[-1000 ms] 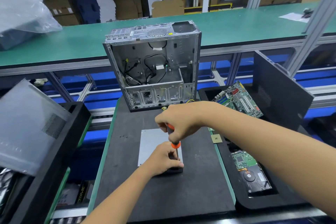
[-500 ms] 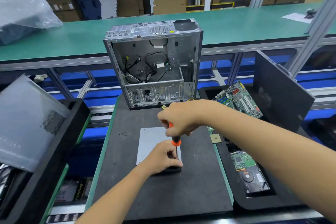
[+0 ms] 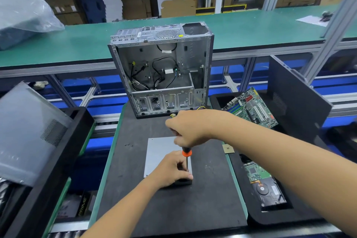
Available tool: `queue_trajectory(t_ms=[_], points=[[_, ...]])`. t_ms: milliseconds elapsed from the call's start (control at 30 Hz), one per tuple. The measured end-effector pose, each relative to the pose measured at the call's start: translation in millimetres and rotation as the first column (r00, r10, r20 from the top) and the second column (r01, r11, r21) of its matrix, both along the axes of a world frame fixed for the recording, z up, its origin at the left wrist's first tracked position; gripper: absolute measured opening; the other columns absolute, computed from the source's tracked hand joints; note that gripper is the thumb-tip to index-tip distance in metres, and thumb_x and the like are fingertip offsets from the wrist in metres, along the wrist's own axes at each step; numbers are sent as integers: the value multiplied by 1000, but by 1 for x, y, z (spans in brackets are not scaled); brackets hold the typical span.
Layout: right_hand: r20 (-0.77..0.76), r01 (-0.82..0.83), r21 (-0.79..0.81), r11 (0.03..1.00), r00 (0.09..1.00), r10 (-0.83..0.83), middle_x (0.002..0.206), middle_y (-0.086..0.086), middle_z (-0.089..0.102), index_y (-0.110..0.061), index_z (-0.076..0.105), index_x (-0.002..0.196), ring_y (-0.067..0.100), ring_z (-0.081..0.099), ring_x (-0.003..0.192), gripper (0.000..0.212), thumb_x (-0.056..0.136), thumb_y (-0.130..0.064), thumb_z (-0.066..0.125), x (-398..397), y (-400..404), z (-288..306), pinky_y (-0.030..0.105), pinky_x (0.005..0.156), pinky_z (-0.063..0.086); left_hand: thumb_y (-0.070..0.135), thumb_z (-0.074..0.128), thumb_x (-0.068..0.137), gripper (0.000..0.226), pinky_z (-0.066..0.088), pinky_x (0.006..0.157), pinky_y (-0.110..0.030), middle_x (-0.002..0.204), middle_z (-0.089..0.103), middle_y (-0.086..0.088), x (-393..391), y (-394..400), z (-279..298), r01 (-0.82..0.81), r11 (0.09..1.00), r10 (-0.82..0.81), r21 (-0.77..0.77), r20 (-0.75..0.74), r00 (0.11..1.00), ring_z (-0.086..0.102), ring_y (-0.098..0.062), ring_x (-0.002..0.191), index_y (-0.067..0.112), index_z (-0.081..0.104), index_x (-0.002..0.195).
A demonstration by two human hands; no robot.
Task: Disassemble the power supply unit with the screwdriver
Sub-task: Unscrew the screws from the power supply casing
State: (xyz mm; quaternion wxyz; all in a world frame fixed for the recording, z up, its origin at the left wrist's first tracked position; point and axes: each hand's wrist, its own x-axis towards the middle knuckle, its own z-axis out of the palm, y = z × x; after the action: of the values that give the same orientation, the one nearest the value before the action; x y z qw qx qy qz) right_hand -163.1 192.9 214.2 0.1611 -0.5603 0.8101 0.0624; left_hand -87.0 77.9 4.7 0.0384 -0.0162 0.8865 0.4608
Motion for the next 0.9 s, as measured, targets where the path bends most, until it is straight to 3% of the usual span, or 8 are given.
queue_trajectory(t_ms=[167, 267, 367, 500, 633, 733, 833, 900], points=[[176, -32, -30, 999, 984, 37, 84, -6, 54, -14, 54, 95, 19, 56, 81, 25, 77, -23, 69, 2, 2, -1, 34, 65, 46, 27, 83, 66, 35, 41, 58, -13, 63, 58, 10, 1, 1, 2, -1, 1000, 1, 7, 40, 999, 52, -1, 60, 2, 60, 64], [181, 118, 11, 993, 976, -118, 81, 5, 62, -11, 51, 89, 22, 68, 53, 36, 91, -46, 48, 2, 2, -4, 37, 63, 53, 24, 85, 65, 36, 40, 57, -11, 68, 54, 11, 1, 2, 4, -28, 1000, 29, -8, 25, 999, 48, 1, 60, 5, 55, 63], [28, 74, 72, 995, 997, -76, 79, 13, 66, -7, 50, 89, 11, 54, 29, 34, 100, -29, 27, 1, -2, -2, 31, 56, 43, 23, 86, 64, 38, 41, 61, -14, 72, 52, 10, 1, 3, 4, -21, 1000, 20, -20, -14, 1000, 47, 1, 64, 13, 49, 58], [114, -34, -40, 999, 993, 38, 76, -6, 57, -13, 51, 91, 13, 61, 65, 9, 92, -22, 51, -1, 4, -1, 30, 59, 44, 28, 85, 65, 38, 42, 60, -16, 68, 52, 10, 1, 3, 5, -21, 999, 21, -42, 8, 1000, 50, -1, 63, 11, 52, 60], [158, -80, -91, 993, 983, 94, 72, -14, 50, -16, 56, 92, 11, 49, 72, 17, 77, -15, 66, 1, 9, 1, 29, 61, 43, 27, 85, 66, 38, 40, 57, -14, 61, 53, 9, 1, 3, 5, -14, 999, 15, -33, 22, 1000, 49, -1, 59, 1, 56, 63], [142, -24, -96, 995, 989, 38, 77, -8, 57, -14, 55, 93, 16, 51, 78, 14, 86, -26, 58, 3, 9, -2, 30, 62, 40, 26, 85, 66, 39, 38, 55, -13, 59, 52, 12, 1, 4, 5, -28, 999, 29, -34, 30, 999, 48, 0, 57, 2, 55, 62], [-43, -6, -20, 1000, 999, 5, 91, 6, 58, -12, 50, 95, 23, 49, 74, 27, 101, -31, 32, 5, 5, -5, 35, 58, 35, 24, 86, 64, 39, 38, 61, -12, 67, 48, 13, 1, 4, 5, -34, 999, 34, -33, -11, 999, 46, 3, 64, 11, 50, 58], [-108, -12, -14, 1000, 994, 10, 89, 6, 52, -12, 50, 99, 20, 44, 67, 24, 102, -29, 34, 4, 4, -6, 33, 51, 28, 25, 86, 64, 40, 38, 62, -12, 69, 48, 12, 1, 5, 5, -32, 998, 32, -48, -13, 999, 45, 4, 66, 16, 48, 57]])
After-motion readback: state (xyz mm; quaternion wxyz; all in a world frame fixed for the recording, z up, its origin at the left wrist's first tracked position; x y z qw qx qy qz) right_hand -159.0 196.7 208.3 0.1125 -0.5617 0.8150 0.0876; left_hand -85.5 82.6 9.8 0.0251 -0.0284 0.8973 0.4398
